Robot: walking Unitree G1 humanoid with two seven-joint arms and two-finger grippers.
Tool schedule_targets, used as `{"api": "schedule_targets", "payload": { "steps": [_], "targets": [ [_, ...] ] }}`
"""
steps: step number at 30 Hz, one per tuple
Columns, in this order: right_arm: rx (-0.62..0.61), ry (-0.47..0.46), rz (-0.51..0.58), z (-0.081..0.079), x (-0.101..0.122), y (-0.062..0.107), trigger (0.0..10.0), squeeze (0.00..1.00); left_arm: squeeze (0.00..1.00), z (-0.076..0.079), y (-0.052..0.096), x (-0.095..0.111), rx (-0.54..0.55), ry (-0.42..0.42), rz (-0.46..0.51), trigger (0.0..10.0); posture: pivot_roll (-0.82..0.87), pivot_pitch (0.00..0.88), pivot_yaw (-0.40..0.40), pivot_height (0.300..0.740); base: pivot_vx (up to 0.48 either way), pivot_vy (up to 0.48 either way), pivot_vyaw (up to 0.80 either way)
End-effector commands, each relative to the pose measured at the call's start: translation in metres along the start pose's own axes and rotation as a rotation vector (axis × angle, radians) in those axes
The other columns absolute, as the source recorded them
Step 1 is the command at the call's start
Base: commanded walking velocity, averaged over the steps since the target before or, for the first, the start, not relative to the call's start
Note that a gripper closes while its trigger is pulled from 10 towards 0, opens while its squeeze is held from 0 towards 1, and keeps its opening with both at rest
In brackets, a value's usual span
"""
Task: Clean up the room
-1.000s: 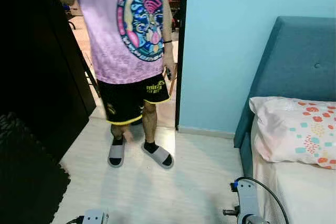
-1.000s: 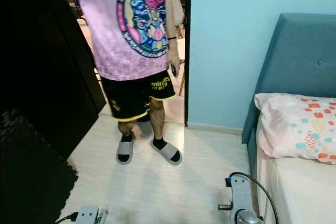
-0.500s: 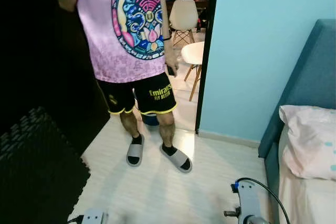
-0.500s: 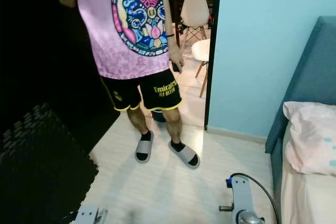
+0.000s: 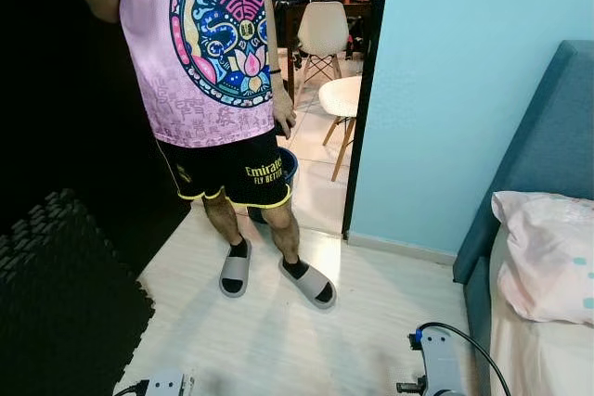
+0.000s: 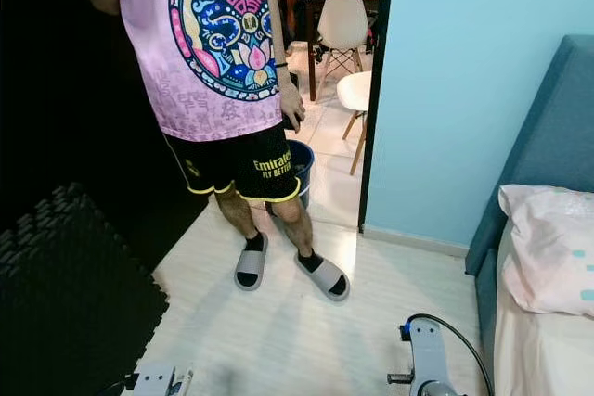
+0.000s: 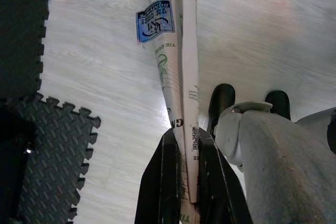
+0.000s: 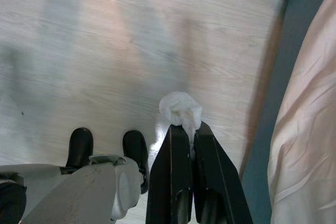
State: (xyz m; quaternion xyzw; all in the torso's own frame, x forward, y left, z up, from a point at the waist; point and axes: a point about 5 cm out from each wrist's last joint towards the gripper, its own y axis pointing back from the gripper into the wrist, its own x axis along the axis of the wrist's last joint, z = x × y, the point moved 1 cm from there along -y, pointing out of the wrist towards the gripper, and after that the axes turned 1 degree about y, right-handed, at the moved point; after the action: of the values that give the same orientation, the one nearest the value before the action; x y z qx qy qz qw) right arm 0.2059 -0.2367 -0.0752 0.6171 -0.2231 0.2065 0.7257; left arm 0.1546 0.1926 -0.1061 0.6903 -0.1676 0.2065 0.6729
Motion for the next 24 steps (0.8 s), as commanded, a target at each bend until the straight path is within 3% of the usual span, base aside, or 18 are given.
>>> {"api": "schedule_targets", "payload": {
  "steps": [1,16,18,20,21,24],
  "targets": [
    [0.006,0.003,-0.013,-0.004,-0.003,0.000,10.0,0.00,0.00,-0.005,0.001,-0.005,0.010,0.010,-0.020,10.0,-0.11,0.000,0.013,0.740,0.000,0.000,0.00],
    [0.006,-0.015,0.017,-0.003,0.005,-0.001,10.0,0.00,0.00,-0.006,0.001,-0.006,0.013,0.007,-0.025,10.0,-0.10,0.000,0.014,0.740,0.000,0.000,0.00],
    [0.018,-0.094,0.135,0.002,0.034,-0.001,10.0,0.00,0.00,-0.006,0.001,-0.005,0.012,0.019,-0.018,10.0,-0.11,0.001,0.018,0.740,0.000,0.000,0.00],
    [0.108,-0.180,0.276,0.002,0.068,0.001,10.0,0.00,0.00,-0.006,0.001,-0.005,0.008,0.018,-0.018,10.0,-0.12,0.007,0.026,0.740,0.000,0.000,0.00],
    [0.108,-0.180,0.276,0.002,0.068,0.001,10.0,0.00,0.00,-0.006,0.001,-0.005,0.008,0.018,-0.018,10.0,-0.12,0.007,0.026,0.740,0.000,0.000,0.00],
    [0.381,-0.254,0.497,-0.005,0.120,0.014,10.0,0.00,0.00,-0.008,0.002,-0.005,0.003,0.007,-0.022,10.0,-0.13,0.026,0.045,0.740,0.000,0.000,0.00]
  ]
}}
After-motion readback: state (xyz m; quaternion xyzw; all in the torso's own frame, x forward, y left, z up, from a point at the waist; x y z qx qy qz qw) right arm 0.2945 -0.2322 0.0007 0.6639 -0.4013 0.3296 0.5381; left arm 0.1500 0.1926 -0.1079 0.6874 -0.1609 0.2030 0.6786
